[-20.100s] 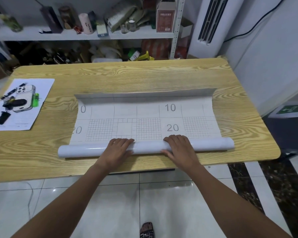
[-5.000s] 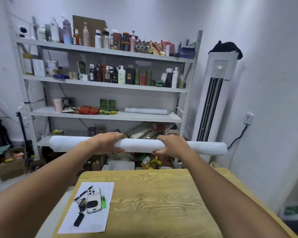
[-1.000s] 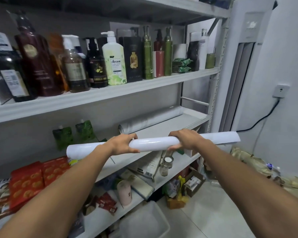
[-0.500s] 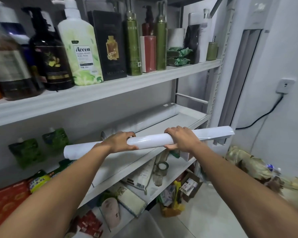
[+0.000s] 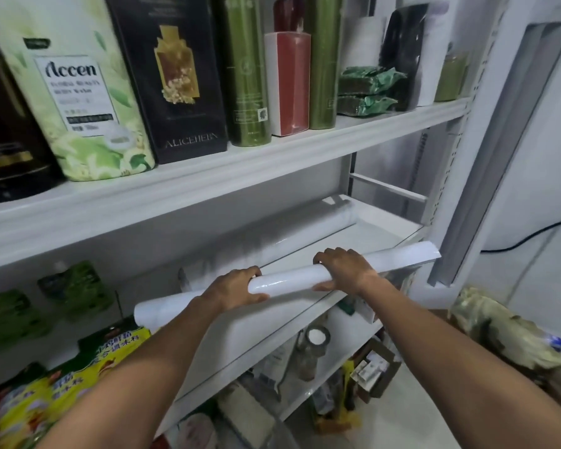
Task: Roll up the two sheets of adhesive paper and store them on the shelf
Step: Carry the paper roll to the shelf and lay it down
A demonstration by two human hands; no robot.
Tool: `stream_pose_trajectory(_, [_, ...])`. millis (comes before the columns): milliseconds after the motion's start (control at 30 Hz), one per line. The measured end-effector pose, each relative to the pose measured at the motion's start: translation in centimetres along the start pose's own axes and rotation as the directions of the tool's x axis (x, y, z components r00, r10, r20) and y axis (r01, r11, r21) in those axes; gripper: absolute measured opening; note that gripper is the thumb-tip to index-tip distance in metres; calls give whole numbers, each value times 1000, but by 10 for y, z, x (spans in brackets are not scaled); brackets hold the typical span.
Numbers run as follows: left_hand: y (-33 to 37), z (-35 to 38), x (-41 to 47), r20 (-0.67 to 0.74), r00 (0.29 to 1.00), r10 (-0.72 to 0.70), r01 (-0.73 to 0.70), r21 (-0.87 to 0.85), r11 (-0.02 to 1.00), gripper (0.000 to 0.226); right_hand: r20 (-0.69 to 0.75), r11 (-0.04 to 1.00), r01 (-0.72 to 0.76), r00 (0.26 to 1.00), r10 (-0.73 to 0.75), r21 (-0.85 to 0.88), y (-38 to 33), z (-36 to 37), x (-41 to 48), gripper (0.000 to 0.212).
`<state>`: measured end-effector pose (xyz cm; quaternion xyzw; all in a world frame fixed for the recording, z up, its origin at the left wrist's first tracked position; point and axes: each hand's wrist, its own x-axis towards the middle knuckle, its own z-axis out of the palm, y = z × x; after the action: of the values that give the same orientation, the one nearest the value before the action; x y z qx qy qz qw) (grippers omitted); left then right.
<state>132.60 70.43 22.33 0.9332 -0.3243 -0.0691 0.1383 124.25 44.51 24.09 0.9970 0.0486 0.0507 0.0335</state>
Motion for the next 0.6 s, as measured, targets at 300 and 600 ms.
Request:
stream_pose_trajectory(300, [-7,44,53,4,991,-134,133,88,987,47,-26,994,99,995,-98,55,38,63,60,52])
stream_pose_trajectory(600, [-5,90,119,-74,952,-298,303,64,951,65,8,964,224,974,-228,142,94,112,138,55])
